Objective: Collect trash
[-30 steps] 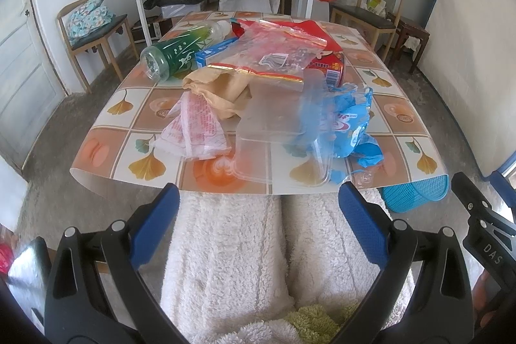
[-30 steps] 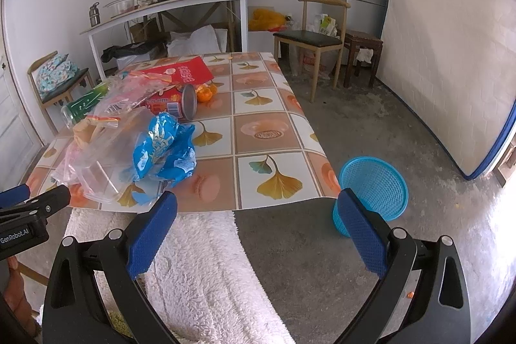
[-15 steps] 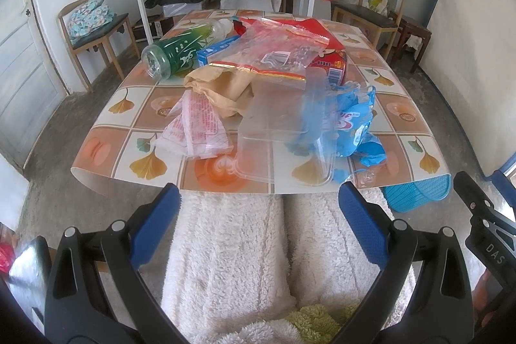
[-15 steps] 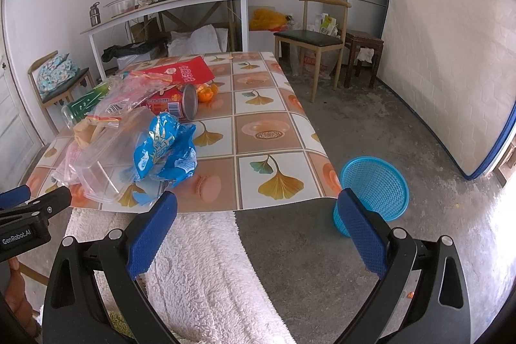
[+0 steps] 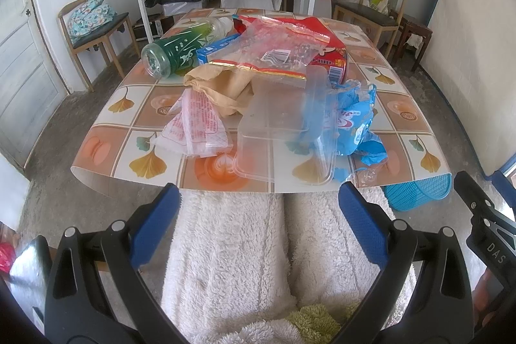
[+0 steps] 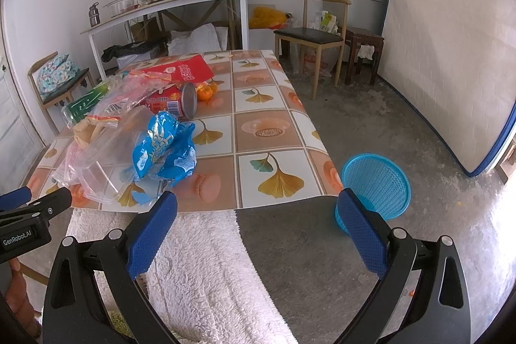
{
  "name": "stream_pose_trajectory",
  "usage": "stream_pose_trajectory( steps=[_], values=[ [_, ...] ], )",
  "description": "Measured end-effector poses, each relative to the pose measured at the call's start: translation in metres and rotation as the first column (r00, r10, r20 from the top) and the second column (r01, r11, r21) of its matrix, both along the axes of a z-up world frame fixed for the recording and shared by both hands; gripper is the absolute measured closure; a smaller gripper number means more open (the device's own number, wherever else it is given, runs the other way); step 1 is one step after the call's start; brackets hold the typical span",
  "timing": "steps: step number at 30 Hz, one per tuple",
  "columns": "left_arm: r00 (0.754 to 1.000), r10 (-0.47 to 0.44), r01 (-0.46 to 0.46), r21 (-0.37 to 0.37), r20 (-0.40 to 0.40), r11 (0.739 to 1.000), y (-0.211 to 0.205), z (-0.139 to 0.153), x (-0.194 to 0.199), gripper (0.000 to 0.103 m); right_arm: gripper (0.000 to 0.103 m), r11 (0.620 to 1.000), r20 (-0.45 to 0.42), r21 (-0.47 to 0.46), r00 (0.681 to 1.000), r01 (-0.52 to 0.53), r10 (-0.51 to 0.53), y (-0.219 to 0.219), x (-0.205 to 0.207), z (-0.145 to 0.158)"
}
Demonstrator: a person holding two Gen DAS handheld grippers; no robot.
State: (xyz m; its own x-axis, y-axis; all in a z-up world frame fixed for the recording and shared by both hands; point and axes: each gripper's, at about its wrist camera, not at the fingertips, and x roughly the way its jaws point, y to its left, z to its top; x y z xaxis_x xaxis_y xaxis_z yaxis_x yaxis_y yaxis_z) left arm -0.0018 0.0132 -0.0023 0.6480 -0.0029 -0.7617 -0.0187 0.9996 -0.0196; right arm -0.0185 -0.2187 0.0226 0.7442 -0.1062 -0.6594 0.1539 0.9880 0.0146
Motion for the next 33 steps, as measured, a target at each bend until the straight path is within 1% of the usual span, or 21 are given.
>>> stream_pose_trajectory(
  steps=[19,23,27,30,32,33],
  values=[
    [1.0,0.002,-0.002,-0.004,-0.003,1.0,0.004,-0.005,0.0,0.007,0.006,1.0,-0.002,0.004,1.0,-0.006,0.006,0.003,0.001,-0.002],
    [1.0,0.009,-0.009,0.002,0.009,1.0,0.009,-0.006,0.0,0.007,0.006,1.0,-0.005,0.004,1.0,-0.006,0.006,0.005,0.002,-0.002],
    [0.997,0.073,-0.073,-0.001,0.024,0.997,0.031,-0.003,0.009,0.007,0.006,1.0,-0.014,0.008,1.0,-0.011,0.011,0.008,0.007,-0.005],
    [0.989,0.143,-0.143,0.001,0.038,0.99,0.058,-0.002,0.014,0.007,0.006,0.999,-0.029,0.024,0.999,-0.027,0.027,0.011,0.017,-0.012],
    [0.985,0.172,-0.171,-0.021,0.017,0.985,0.075,-0.005,0.019,0.007,0.006,0.999,-0.034,0.023,0.999,-0.041,0.042,0.015,0.023,-0.015],
    [0.984,0.177,-0.177,-0.052,-0.005,0.983,0.085,-0.008,0.023,0.007,0.006,0.999,-0.035,0.024,0.998,-0.048,0.049,0.016,0.026,-0.016]
  ],
)
